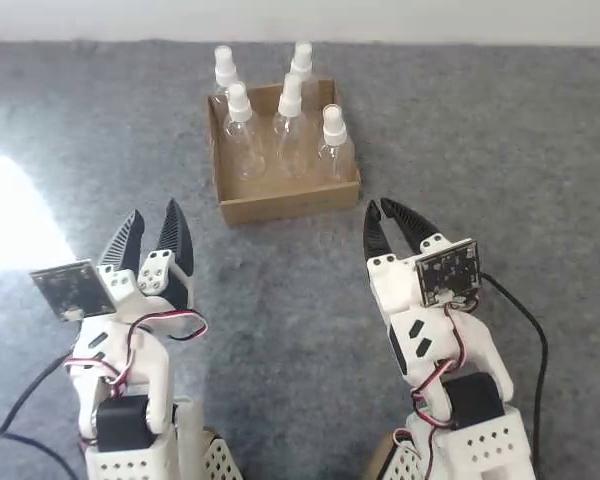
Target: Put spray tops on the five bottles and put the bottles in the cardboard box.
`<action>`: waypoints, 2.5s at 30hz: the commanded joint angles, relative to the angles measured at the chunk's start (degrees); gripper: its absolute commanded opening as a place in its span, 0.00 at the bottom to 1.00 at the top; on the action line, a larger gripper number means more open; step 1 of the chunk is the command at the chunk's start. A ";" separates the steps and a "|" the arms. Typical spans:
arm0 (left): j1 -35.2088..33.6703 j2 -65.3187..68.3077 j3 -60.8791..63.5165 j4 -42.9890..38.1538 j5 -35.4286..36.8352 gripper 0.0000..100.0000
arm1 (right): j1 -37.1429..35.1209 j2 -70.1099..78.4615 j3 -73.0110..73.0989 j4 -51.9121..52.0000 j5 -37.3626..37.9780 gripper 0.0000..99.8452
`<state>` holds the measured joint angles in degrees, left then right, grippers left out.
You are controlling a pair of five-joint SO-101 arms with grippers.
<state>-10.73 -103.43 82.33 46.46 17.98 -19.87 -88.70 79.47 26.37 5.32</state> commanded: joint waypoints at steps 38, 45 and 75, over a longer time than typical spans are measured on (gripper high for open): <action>-1.67 -0.97 -9.89 9.32 2.37 0.01 | 2.68 -15.16 16.97 8.31 0.70 0.01; 1.14 -0.97 -3.56 2.37 -0.70 0.01 | 3.38 -15.16 16.97 16.22 0.44 0.01; 0.88 -0.79 14.20 16.79 -21.27 0.02 | 3.56 -15.16 16.97 42.59 -7.82 0.01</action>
<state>-9.93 -103.43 96.92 58.15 -2.95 -17.32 -102.33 95.12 67.16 2.77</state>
